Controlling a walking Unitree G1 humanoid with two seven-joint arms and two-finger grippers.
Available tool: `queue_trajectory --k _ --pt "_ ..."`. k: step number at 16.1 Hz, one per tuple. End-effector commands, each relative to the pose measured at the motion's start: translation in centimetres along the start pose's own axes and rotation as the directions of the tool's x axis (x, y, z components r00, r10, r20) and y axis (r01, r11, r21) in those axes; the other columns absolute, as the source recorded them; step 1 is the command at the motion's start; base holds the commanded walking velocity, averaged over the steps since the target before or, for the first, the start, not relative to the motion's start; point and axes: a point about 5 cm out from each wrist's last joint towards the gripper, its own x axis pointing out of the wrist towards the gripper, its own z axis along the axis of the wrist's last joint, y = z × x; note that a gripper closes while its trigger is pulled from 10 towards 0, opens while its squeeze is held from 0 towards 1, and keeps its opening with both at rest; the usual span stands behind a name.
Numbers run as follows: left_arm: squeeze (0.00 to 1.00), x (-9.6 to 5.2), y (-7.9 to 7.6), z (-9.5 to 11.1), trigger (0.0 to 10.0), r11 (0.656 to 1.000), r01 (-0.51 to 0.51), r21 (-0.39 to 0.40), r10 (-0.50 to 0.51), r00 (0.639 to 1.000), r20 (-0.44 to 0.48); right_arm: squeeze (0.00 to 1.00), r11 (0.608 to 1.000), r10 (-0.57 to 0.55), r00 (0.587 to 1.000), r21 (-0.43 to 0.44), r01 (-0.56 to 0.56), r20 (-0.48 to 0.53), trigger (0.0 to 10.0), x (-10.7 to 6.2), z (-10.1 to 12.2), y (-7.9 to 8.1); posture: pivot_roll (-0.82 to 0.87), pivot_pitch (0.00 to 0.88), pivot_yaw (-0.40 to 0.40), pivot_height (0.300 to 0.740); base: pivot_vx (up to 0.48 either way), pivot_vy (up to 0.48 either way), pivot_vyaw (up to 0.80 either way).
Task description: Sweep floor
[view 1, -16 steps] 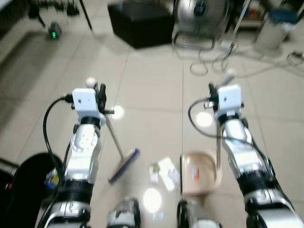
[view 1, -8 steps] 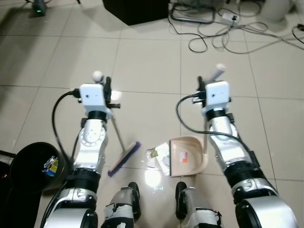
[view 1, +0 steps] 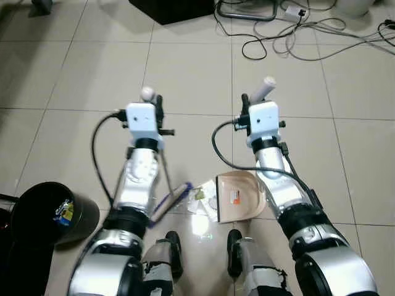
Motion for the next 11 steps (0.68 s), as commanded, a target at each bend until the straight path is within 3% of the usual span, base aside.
queue_trajectory --k 1,3,6,11 --pt "0.00 -1.0 -0.5 -1.4 10.0 0.999 -0.030 -0.041 0.028 0.998 -0.058 0.00 1.000 0.020 0.997 -0.021 -0.022 -0.078 10.0 -0.8 -1.4 0.8 0.06 0.410 0.043 0.740 0.000 0.000 0.00" --pt "0.00 -0.4 -1.2 -0.5 10.0 0.983 -0.126 -0.137 0.120 0.991 -0.052 0.00 1.000 -0.007 0.996 0.000 0.007 -0.091 10.0 -0.5 -1.3 0.8 0.06 0.416 0.046 0.740 0.000 0.000 0.00" --pt "0.00 0.8 -1.9 1.7 10.0 0.949 -0.178 -0.260 0.178 0.984 -0.027 0.00 1.000 -0.010 0.993 0.011 0.011 -0.114 10.0 -0.6 -1.6 1.1 0.07 0.402 0.044 0.740 0.000 0.000 0.00" --pt "0.00 1.9 -1.3 4.2 10.0 0.919 -0.176 -0.352 0.192 0.981 0.011 0.00 0.999 -0.036 0.989 0.030 0.041 -0.143 10.0 -0.7 -2.1 0.5 0.07 0.342 0.050 0.740 0.000 0.000 0.00"
